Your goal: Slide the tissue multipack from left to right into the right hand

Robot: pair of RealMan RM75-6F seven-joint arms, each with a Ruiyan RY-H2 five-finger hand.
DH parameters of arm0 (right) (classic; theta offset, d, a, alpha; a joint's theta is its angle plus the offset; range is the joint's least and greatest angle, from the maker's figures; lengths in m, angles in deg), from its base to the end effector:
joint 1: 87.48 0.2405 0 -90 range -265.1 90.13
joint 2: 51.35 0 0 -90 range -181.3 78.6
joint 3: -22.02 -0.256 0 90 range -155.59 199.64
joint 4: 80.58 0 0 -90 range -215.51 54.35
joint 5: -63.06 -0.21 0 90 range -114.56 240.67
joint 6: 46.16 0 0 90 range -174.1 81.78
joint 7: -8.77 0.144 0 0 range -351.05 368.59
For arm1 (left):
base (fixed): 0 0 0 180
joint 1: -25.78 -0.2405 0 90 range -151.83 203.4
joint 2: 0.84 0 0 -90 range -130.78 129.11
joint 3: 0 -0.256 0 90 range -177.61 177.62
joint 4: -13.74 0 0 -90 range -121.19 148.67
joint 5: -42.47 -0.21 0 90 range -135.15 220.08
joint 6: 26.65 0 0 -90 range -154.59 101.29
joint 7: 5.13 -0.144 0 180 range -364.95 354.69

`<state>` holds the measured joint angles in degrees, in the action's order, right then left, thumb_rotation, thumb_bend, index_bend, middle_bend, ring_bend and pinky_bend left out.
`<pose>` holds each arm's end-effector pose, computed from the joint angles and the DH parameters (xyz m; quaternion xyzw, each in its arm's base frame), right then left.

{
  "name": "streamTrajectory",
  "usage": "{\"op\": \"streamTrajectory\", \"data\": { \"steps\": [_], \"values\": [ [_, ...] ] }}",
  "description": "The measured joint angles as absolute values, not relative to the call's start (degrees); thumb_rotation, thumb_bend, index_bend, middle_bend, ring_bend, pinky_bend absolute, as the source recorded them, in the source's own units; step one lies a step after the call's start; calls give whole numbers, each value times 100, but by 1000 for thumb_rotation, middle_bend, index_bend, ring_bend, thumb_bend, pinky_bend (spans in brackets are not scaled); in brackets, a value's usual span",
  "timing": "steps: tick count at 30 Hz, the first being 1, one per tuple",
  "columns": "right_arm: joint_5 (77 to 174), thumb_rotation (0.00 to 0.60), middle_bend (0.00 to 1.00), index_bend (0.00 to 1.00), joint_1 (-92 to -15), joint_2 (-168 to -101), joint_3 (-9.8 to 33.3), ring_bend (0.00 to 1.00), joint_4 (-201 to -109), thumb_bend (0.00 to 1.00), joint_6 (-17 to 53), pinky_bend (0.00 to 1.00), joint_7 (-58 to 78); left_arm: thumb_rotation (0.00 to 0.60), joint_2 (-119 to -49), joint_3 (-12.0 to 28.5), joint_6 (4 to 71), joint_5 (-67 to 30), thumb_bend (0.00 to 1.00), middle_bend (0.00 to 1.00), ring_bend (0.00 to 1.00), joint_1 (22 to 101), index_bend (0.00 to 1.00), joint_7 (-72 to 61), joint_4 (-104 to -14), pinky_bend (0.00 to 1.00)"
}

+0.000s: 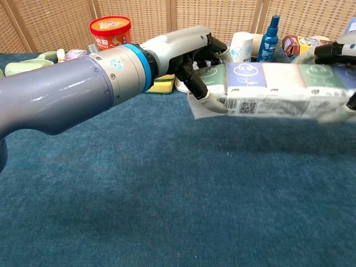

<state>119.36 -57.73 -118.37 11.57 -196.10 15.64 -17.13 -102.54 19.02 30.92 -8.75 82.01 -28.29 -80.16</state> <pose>-0.1701 -0.2756 0.0815 0.6833 -0.4625 0.3451 0.4473 0.0111 0.3157 -0.0627 -0.7127 -0.4486 -0.4729 0.2594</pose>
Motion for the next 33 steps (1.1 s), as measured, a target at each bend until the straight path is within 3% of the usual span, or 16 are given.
{"op": "streamTrajectory", "data": {
  "steps": [3,8,10,12,14,17,24,33],
  "values": [
    [11892,600,735,618,-5754,-11889,1163,683,-19571,588,1589,883,-1664,600,-10225,1883,3105,-867,0,487,402,8202,462,-2850,-8041,487],
    [11860,600,748,630,-5742,-11914,1180,698,-19524,617,1617,908,-1540,600,-10169,1880,3139,-846,0,465,381,8195,438,-2856,-8104,487],
    [11844,600,748,630,-5734,-11907,1190,698,-19530,622,1625,907,-1532,600,-10136,1876,3142,-838,0,355,293,8194,340,-2860,-8134,460],
    [11823,600,749,631,-5723,-11899,1200,699,-19544,622,1636,907,-1530,600,-10111,1868,3130,-816,0,119,92,8194,124,-2862,-8157,322],
    [11819,600,750,632,-5717,-11895,1212,700,-19551,623,1657,908,-1532,600,-10058,1840,3063,-785,0,12,5,8198,17,-2872,-8195,191],
    [11818,600,752,634,-5718,-11888,1231,702,-19535,623,1705,908,-1535,600,-9894,1783,2881,-690,0,0,0,8213,0,-2902,-8314,99],
    [11860,600,754,637,-5749,-11860,1286,703,-19480,623,1766,908,-1455,600,-9386,1659,2748,-446,0,0,0,8222,0,-3087,-8732,70],
    [12065,600,754,637,-5856,-11784,1387,703,-19360,623,1830,908,-1243,600,-8420,1281,3355,-506,0,0,0,7854,0,-3499,-9489,0]
  ]
}}
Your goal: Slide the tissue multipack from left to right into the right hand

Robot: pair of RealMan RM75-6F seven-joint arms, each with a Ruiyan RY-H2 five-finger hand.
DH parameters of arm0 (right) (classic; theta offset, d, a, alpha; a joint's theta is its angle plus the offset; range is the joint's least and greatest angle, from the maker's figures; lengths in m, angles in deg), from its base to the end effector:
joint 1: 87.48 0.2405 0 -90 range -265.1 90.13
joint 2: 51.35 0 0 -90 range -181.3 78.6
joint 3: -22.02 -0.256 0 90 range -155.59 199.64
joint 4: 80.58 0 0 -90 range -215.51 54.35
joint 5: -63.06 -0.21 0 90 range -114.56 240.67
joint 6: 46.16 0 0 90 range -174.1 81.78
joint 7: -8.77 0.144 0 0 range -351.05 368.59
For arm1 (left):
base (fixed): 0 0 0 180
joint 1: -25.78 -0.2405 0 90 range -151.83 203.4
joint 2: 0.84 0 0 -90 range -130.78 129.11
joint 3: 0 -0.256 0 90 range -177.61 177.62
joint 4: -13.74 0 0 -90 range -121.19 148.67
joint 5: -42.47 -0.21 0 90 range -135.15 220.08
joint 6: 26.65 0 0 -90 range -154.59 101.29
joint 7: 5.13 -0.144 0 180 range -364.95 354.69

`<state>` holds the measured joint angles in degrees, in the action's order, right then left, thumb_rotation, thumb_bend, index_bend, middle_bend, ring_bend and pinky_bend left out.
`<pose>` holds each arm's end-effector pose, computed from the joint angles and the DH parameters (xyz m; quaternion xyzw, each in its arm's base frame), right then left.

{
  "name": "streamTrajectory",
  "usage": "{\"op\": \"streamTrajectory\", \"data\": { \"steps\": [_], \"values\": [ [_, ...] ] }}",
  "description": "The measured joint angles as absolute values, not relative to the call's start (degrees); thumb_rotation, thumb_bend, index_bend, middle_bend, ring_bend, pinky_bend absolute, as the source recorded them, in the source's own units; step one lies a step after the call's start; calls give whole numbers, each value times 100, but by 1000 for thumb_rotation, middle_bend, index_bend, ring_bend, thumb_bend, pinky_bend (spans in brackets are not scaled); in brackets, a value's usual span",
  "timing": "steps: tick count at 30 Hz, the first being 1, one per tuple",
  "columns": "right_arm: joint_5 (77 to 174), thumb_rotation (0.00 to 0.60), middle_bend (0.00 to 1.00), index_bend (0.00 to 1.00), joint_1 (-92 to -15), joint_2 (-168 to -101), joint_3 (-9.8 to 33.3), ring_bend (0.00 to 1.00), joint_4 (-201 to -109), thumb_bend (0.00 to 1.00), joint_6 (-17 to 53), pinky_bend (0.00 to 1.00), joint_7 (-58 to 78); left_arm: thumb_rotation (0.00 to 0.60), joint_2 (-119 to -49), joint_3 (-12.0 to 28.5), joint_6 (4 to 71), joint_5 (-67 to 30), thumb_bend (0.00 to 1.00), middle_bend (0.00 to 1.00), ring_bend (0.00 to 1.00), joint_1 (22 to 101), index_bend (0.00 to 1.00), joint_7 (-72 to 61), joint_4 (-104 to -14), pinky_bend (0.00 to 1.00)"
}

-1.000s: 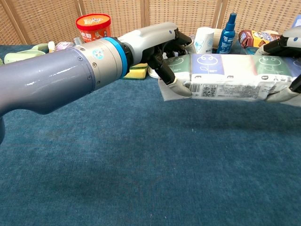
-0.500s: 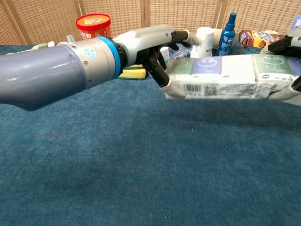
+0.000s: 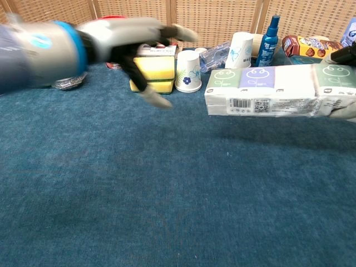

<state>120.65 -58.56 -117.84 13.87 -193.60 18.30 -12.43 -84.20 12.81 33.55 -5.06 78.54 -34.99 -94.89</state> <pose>-0.1905 -0.2743 0.0880 0.6608 -0.4740 0.3482 0.4664 -0.0431 0.3128 0.0047 -0.7479 -0.4073 -0.4070 0.3302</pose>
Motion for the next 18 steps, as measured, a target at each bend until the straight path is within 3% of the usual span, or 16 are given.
{"op": "streamTrajectory", "data": {
  "steps": [8,18],
  "values": [
    [12287,600,754,637,-5974,-11684,1477,703,-19368,623,1956,908,-1141,600,-7129,634,4393,-1199,0,0,0,6799,0,-3390,-9941,0],
    [12434,600,754,637,-6073,-11664,1535,703,-19435,625,2160,908,-1203,600,-6228,-139,5073,-2299,0,0,0,5499,0,-1998,-9229,0]
  ]
}}
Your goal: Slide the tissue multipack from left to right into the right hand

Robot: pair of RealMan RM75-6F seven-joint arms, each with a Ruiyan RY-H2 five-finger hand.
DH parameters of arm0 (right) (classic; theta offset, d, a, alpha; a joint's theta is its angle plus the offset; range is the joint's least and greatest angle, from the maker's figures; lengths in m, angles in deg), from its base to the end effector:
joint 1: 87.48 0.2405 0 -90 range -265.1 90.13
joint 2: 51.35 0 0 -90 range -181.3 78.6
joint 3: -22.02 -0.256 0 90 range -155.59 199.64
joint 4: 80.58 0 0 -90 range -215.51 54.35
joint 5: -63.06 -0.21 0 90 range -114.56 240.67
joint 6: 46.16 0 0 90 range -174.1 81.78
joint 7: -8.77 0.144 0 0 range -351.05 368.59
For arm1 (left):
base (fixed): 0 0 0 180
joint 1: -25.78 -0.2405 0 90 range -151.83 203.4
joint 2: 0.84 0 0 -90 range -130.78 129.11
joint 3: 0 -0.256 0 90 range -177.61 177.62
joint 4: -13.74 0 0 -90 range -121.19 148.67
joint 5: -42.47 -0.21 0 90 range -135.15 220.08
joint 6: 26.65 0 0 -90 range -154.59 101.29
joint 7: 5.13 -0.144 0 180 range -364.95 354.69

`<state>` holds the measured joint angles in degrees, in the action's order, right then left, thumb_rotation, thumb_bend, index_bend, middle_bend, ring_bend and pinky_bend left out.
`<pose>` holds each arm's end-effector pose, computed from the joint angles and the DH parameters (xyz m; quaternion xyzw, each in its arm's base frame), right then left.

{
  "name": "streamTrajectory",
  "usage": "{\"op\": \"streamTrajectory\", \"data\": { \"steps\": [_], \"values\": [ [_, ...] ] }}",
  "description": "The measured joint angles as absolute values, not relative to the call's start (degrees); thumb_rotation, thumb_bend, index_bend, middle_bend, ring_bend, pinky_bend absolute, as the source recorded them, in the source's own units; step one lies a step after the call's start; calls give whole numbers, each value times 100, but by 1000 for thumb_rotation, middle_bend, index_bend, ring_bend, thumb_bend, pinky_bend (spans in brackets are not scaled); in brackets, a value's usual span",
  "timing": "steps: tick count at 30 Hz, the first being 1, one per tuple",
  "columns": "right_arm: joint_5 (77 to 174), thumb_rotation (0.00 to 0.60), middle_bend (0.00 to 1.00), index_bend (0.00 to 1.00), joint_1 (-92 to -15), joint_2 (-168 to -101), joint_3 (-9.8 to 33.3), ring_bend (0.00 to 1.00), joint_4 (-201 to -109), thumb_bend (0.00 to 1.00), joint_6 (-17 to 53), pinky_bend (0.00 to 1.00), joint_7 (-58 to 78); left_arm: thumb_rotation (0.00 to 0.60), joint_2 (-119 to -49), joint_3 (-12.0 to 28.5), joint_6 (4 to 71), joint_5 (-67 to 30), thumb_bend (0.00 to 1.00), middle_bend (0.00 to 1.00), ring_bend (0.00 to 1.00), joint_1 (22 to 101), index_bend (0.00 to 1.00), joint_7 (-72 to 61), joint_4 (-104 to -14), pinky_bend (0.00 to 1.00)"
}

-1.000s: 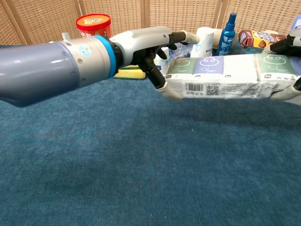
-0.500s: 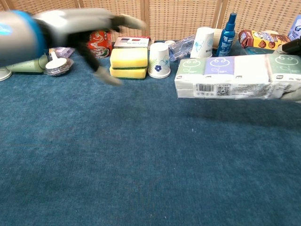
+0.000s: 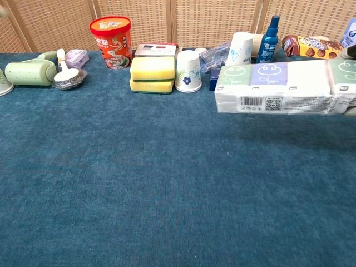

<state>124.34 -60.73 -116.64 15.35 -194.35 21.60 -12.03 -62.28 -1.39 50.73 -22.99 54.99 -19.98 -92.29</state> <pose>-0.1967 -0.2640 0.0981 0.6567 -0.4581 0.3550 0.4825 -0.2335 0.2701 0.1372 -0.6511 -0.3849 -0.3518 0.5515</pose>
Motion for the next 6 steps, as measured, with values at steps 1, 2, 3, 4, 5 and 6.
{"op": "streamTrajectory", "data": {
  "steps": [1,2,3,4,5,6],
  "values": [
    [12441,600,754,637,-6081,-11668,1538,703,-19437,626,2175,908,-1206,600,-6186,-187,5162,-2349,0,0,0,5374,0,-1862,-9123,0],
    [12452,600,754,637,-6092,-11675,1543,703,-19435,626,2197,908,-1210,600,-6163,-218,5223,-2393,0,0,0,5284,0,-1758,-9046,0],
    [12462,600,754,637,-6101,-11681,1548,703,-19432,626,2212,908,-1214,600,-6144,-248,5279,-2451,0,0,0,5197,0,-1648,-8968,0],
    [12470,600,754,637,-6110,-11686,1554,703,-19427,626,2223,908,-1219,600,-6122,-287,5350,-2547,0,0,0,5088,0,-1496,-8862,0],
    [12477,600,754,637,-6118,-11690,1559,703,-19420,626,2235,908,-1223,600,-6109,-314,5403,-2626,0,0,0,5011,0,-1380,-8783,0],
    [12481,600,754,637,-6124,-11692,1560,703,-19416,626,2246,908,-1225,600,-6098,-340,5451,-2706,0,0,0,4937,0,-1263,-8707,0]
  ]
}}
